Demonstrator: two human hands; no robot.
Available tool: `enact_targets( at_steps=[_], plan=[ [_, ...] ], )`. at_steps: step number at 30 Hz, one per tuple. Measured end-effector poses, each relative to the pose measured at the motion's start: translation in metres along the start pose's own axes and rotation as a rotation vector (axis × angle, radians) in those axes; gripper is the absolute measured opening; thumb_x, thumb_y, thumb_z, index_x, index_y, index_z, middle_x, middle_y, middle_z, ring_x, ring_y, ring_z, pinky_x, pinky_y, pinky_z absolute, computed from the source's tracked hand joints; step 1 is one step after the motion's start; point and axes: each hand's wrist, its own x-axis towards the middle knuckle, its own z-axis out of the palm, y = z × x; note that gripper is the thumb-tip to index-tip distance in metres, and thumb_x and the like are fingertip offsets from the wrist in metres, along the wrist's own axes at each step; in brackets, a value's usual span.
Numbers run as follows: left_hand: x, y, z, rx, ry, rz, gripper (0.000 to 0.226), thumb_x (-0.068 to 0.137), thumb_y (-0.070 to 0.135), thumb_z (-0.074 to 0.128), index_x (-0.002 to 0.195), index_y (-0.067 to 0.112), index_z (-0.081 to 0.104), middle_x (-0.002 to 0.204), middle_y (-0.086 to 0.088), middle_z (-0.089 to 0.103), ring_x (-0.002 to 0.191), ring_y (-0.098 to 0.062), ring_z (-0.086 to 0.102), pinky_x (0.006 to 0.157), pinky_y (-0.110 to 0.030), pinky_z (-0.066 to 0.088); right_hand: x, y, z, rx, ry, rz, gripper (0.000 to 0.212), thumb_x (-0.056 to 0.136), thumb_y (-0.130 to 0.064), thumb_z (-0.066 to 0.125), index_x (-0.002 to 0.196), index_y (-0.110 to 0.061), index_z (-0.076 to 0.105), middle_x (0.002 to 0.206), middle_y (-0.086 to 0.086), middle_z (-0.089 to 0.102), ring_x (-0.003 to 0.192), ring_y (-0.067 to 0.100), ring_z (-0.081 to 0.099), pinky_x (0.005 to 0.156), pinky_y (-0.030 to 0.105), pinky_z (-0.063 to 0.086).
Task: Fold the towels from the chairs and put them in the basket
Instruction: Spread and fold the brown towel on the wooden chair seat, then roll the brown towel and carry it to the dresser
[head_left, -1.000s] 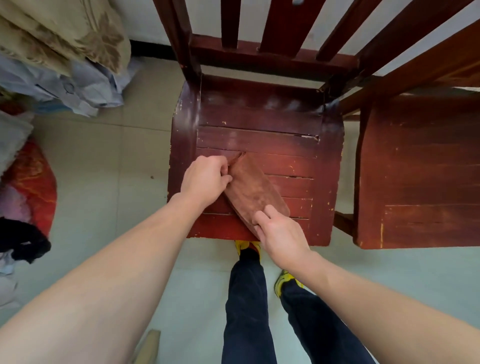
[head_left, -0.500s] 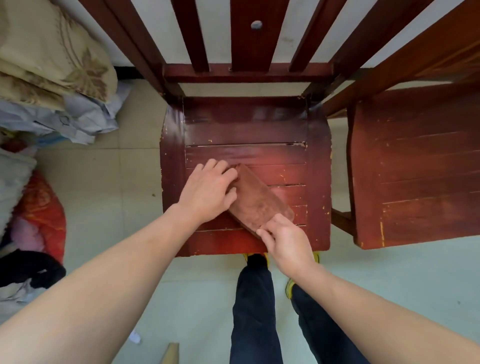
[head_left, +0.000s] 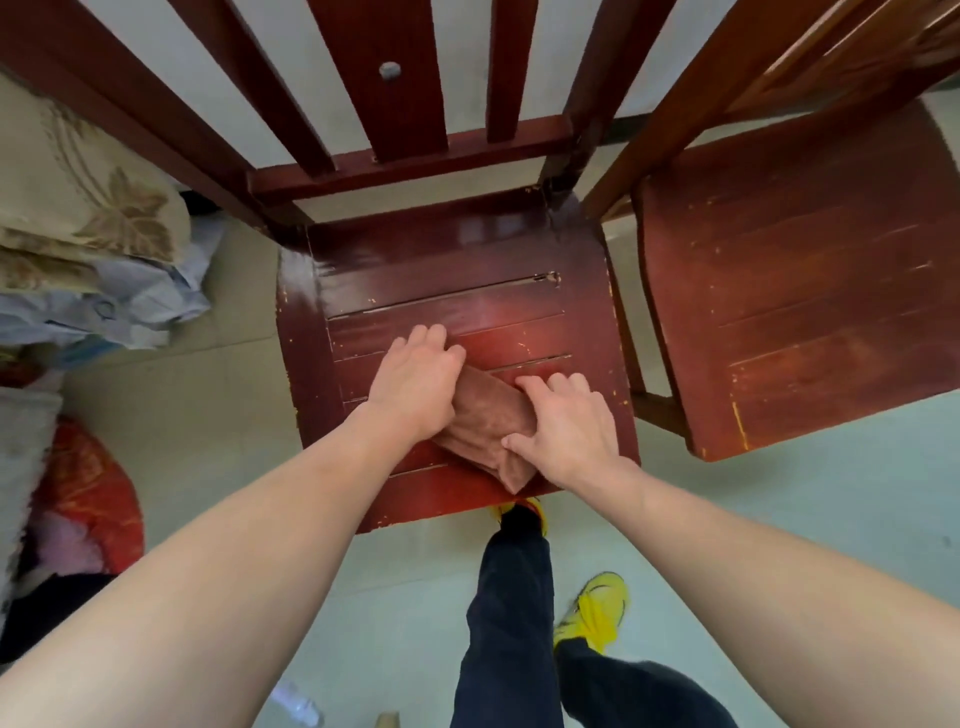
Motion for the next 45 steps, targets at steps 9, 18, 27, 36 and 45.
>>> enact_targets(
  at_steps=[9, 18, 27, 36, 45],
  plan=[
    [-0.041, 0.073, -0.034, -0.01, -0.064, 0.192, 0.032, 0.066, 0.016, 0.056, 0.089, 0.025, 0.036, 0.099, -0.003, 0.067, 0.099, -0.03, 0.061, 0.074, -0.037, 0.034, -0.087, 0.051, -0.036, 0.193, 0.048, -0.012, 0.041, 0.068, -0.029, 0.066, 0.095, -0.025, 0.035, 0.081, -0.005, 0.046, 0.072, 0.026, 0.045, 0.061, 0.036, 0.028],
    [-0.129, 0.235, -0.072, 0.192, -0.024, 0.453, 0.029, 0.069, 0.022, 0.056, 0.097, 0.025, 0.047, 0.099, 0.001, 0.06, 0.098, -0.027, 0.058, 0.073, -0.037, 0.033, -0.279, 0.137, -0.05, 0.216, 0.173, 0.189, 0.052, 0.072, -0.031, 0.064, 0.12, -0.023, 0.046, 0.111, 0.0, 0.055, 0.105, 0.023, 0.051, 0.084, 0.037, 0.038],
    [-0.268, 0.437, -0.094, 0.41, 0.128, 0.807, 0.035, 0.076, 0.04, 0.062, 0.105, 0.025, 0.05, 0.104, 0.002, 0.058, 0.103, -0.024, 0.056, 0.082, -0.036, 0.039, -0.545, 0.202, -0.016, 0.264, 0.447, 0.491, 0.05, 0.072, -0.045, 0.062, 0.116, -0.026, 0.046, 0.106, -0.003, 0.06, 0.101, 0.022, 0.056, 0.084, 0.035, 0.039],
    [-0.404, 0.647, -0.08, 0.474, 0.086, 1.178, 0.063, 0.067, 0.082, 0.052, 0.096, 0.027, 0.05, 0.097, 0.003, 0.062, 0.095, -0.024, 0.059, 0.084, -0.034, 0.041, -0.782, 0.256, 0.026, 0.293, 0.588, 0.85, 0.056, 0.071, -0.039, 0.068, 0.122, -0.026, 0.047, 0.114, -0.003, 0.059, 0.109, 0.02, 0.054, 0.088, 0.034, 0.04],
    [-0.494, 0.87, -0.027, 0.693, 0.143, 1.605, 0.031, 0.083, 0.03, 0.053, 0.111, 0.022, 0.045, 0.111, 0.0, 0.058, 0.104, -0.024, 0.056, 0.088, -0.034, 0.038, -0.965, 0.33, 0.095, 0.321, 0.619, 1.231, 0.052, 0.077, -0.044, 0.063, 0.122, -0.024, 0.045, 0.117, -0.003, 0.055, 0.108, 0.02, 0.053, 0.09, 0.034, 0.04]
  ],
)
